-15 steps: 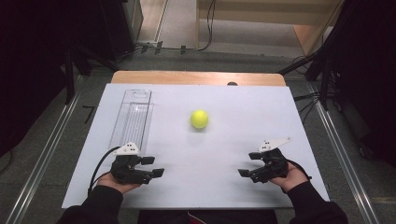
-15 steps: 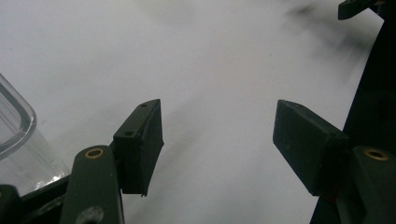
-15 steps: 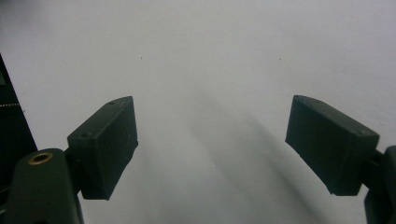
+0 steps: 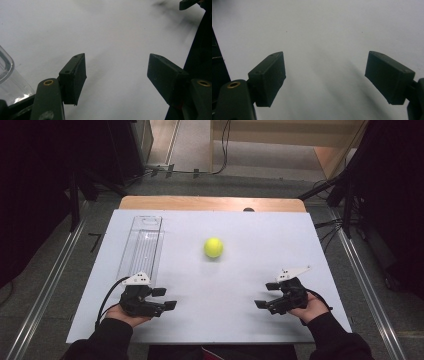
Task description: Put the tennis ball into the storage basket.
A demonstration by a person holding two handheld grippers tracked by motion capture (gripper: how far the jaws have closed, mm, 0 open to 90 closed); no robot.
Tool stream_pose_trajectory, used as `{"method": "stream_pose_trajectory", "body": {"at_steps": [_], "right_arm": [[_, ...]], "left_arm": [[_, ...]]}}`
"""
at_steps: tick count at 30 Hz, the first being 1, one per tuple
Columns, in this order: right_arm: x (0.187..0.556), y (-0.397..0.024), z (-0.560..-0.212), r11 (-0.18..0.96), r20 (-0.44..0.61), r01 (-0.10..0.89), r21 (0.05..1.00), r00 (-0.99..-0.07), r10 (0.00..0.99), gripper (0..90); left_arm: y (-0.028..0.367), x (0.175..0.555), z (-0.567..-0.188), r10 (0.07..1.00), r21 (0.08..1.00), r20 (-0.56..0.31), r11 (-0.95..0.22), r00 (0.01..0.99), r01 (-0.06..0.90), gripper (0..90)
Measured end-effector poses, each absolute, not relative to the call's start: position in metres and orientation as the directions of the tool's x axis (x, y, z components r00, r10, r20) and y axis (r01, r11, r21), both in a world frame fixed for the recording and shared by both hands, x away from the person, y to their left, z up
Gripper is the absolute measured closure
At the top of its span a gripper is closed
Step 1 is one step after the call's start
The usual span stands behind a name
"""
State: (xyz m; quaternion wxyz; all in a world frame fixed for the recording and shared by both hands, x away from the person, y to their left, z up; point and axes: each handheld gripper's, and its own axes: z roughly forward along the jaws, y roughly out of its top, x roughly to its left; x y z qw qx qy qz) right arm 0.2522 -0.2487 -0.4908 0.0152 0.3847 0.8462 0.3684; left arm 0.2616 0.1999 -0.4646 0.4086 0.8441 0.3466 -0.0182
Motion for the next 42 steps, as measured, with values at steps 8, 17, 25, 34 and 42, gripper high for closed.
{"method": "stream_pose_trajectory", "body": {"at_steps": [8,17,25,34,42], "right_arm": [[0.2502,-0.2497,-0.4911,0.424,0.272,0.649,0.632,-0.698,0.663,14.8],[0.245,-0.2492,-0.4899,0.427,0.27,0.649,0.63,-0.698,0.663,14.8],[0.242,-0.2472,-0.4882,0.432,0.262,0.643,0.632,-0.702,0.662,14.8],[0.2438,-0.2466,-0.4891,0.435,0.26,0.646,0.627,-0.7,0.665,14.8],[0.2432,-0.2473,-0.4892,0.434,0.259,0.646,0.628,-0.7,0.666,14.8]], "left_arm": [[0.2002,0.2649,-0.4628,0.567,0.679,-0.323,-0.419,0.757,0.603,32.1],[0.1991,0.2653,-0.4632,0.568,0.671,-0.331,-0.42,0.753,0.611,29.5],[0.2018,0.263,-0.4623,0.57,0.674,-0.326,-0.419,0.754,0.608,29.5],[0.2013,0.2652,-0.4624,0.567,0.652,-0.354,-0.421,0.744,0.631,29.5],[0.1988,0.2664,-0.4565,0.569,0.661,-0.361,-0.403,0.739,0.633,29.5]]}}
